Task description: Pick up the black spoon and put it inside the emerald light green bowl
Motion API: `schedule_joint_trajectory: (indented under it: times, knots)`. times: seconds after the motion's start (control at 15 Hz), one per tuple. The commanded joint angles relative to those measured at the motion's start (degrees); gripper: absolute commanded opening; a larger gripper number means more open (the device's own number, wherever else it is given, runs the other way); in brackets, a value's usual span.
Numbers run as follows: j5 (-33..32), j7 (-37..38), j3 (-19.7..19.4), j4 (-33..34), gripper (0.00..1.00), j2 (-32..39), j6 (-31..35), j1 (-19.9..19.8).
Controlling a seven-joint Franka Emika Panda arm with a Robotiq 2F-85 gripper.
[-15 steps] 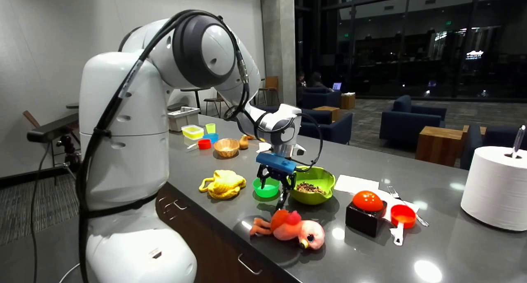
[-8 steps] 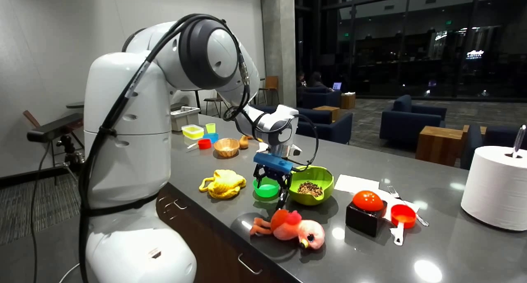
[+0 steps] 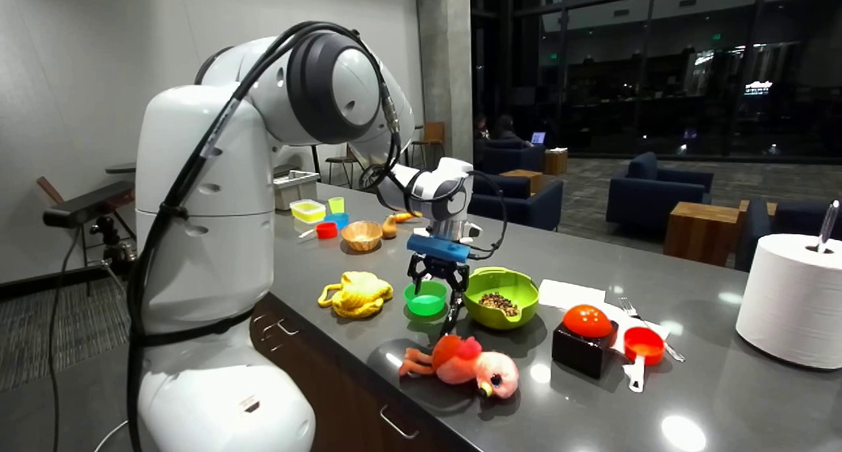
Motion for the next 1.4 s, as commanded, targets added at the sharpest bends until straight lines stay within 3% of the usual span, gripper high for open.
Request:
schedule_joint_trajectory:
  times: [0.0,0.4,0.6,0.87,1.33]
  knots:
    - [-2.27,7.15,0.51,-0.45,1.00,-3.30,-2.41,1.70]
    - [-2.01,22.57,1.49,-9.73,1.00,-9.75,0.36,4.45]
    - [-2.45,26.46,1.78,-15.50,1.00,-12.42,1.87,4.75]
    - [-3.88,24.24,1.39,-19.06,1.00,-12.81,1.99,3.86]
    - [-6.84,15.71,-1.04,-16.61,1.00,-9.43,4.53,1.11]
